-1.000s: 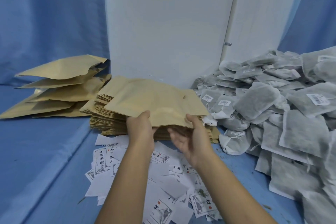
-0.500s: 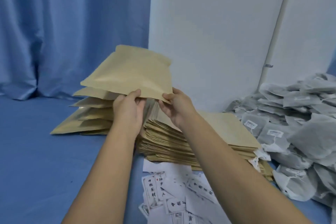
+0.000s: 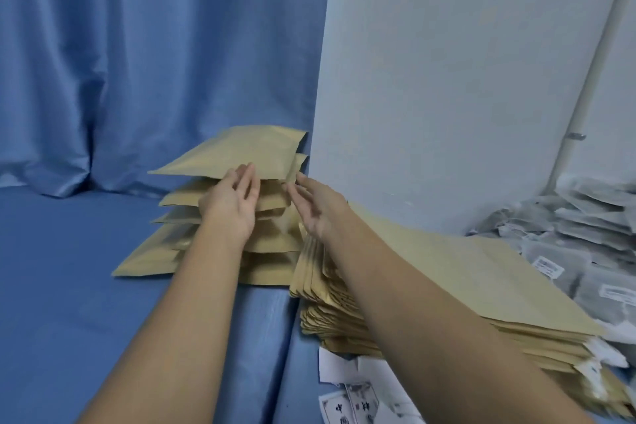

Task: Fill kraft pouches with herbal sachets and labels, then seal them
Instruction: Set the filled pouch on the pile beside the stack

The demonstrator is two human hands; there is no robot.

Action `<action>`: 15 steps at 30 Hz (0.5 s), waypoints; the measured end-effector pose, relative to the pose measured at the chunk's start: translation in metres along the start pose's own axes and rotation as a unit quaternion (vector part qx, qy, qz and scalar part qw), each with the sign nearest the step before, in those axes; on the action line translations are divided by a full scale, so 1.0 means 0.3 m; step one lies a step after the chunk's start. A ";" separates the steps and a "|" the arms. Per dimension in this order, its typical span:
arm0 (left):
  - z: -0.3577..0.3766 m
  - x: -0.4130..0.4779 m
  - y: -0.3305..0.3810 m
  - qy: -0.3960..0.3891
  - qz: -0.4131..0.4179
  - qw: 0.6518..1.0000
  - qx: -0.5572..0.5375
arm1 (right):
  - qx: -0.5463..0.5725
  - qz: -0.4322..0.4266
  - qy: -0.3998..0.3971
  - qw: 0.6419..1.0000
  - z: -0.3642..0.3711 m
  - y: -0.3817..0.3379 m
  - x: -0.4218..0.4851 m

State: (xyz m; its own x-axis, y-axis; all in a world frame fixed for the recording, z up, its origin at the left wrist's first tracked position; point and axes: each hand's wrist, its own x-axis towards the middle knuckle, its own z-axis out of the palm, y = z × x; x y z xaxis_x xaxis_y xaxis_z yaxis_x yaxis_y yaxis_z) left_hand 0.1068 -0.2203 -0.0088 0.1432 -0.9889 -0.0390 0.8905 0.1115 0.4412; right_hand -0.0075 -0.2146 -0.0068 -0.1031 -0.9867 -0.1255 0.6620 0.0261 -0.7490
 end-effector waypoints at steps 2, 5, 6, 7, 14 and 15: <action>-0.022 -0.021 -0.011 0.011 0.017 0.999 -0.032 | 0.000 -0.001 0.001 1.000 -0.023 0.014 -0.016; -0.036 -0.089 -0.044 0.004 0.003 0.999 -0.037 | 0.036 -0.016 -0.010 0.999 -0.051 0.010 -0.055; -0.030 -0.116 -0.058 -0.003 -0.002 1.000 -0.026 | 0.058 -0.017 -0.023 0.998 -0.052 0.000 -0.075; -0.018 -0.144 -0.072 -0.009 -0.004 1.000 -0.011 | 0.072 -0.016 -0.040 0.997 -0.051 -0.015 -0.099; 0.076 -0.391 -0.228 -0.034 -0.012 0.995 0.091 | -0.242 -0.169 -0.025 0.955 -0.187 -0.140 -0.315; 0.083 -0.430 -0.259 -0.036 -0.018 0.994 0.097 | -0.306 -0.190 0.003 0.933 -0.240 -0.155 -0.337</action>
State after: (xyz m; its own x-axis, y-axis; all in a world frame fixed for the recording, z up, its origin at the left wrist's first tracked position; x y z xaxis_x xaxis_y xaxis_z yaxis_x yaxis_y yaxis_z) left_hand 0.0084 -0.1039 -0.0158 0.0752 -0.9972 0.0042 0.7932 0.0623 0.6058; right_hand -0.0814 -0.1045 -0.0061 -0.2503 -0.9423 0.2222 0.0297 -0.2368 -0.9711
